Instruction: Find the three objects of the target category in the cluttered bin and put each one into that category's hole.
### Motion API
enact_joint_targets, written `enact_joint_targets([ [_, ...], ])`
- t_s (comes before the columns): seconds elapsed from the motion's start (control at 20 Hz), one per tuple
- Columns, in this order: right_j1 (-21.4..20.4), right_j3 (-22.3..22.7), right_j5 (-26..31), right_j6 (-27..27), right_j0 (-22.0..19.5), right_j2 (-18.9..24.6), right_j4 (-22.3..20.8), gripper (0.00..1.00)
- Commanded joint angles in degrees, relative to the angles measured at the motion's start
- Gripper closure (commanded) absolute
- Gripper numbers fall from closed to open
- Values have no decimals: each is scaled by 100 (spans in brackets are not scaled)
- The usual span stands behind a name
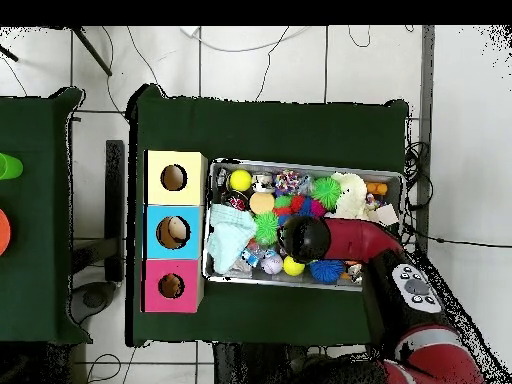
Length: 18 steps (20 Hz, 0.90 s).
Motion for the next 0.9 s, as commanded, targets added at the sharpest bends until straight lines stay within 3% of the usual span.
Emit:
enact_joint_targets([
  [0.05, 666, -1456, 54, 1665, 473, -316, 561, 0],
  [0.4, 1366, -2623, 610, 1050, 444, -76, 841, 0],
  [0.9, 1855, -3935, 1832, 519, 435, 260, 880, 0],
])
